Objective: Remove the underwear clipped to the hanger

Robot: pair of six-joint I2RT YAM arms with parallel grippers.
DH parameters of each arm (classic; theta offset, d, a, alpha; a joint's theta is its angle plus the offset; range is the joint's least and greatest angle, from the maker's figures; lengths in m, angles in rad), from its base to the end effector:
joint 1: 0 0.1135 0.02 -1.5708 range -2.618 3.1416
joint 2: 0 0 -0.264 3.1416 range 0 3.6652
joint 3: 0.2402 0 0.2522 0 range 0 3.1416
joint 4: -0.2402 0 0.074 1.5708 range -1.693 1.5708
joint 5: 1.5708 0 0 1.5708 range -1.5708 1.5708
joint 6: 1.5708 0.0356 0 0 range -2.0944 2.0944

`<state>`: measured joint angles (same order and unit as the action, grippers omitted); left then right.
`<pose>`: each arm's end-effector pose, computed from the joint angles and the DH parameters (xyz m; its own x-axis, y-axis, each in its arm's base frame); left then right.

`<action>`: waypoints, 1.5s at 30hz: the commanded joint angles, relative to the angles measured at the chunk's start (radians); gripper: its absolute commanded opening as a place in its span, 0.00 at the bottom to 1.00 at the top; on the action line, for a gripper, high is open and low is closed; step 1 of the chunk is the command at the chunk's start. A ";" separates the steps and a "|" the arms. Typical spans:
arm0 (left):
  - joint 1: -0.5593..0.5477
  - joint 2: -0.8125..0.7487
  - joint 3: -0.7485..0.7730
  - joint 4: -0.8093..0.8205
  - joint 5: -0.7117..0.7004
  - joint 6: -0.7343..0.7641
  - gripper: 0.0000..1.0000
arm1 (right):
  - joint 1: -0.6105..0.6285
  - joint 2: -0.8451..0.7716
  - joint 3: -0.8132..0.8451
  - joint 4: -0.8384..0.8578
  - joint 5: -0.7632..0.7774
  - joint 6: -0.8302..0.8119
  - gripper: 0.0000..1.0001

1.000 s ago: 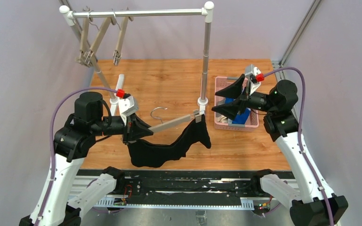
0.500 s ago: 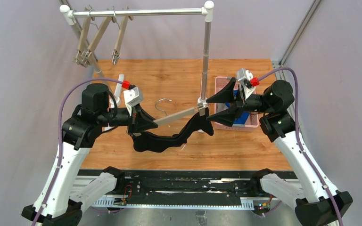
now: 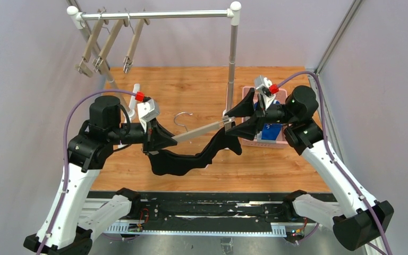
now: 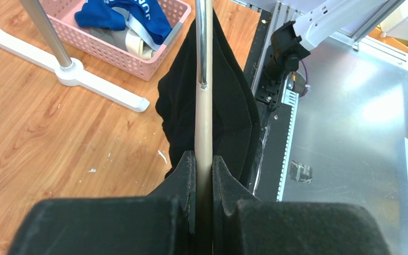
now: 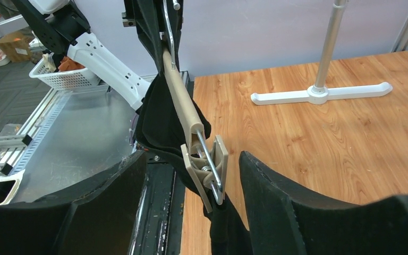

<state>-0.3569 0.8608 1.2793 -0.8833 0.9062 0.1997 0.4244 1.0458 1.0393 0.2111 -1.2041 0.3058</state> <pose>0.1149 -0.0728 0.4251 -0.2381 0.2194 -0.9461 0.9407 0.2944 -0.1685 0.1850 0.1200 0.4180 -0.1187 0.0648 -0.9908 -0.9908 -0.0725 0.1139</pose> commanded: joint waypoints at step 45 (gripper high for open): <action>-0.008 -0.038 -0.040 0.478 -0.148 -0.311 0.00 | 0.102 -0.043 -0.124 0.151 0.578 0.158 0.58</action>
<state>-0.3576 0.8356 1.2613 -0.5533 0.7559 -0.0277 0.4950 0.9520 0.9569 0.1799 -0.6308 0.3363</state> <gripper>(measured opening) 0.077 0.589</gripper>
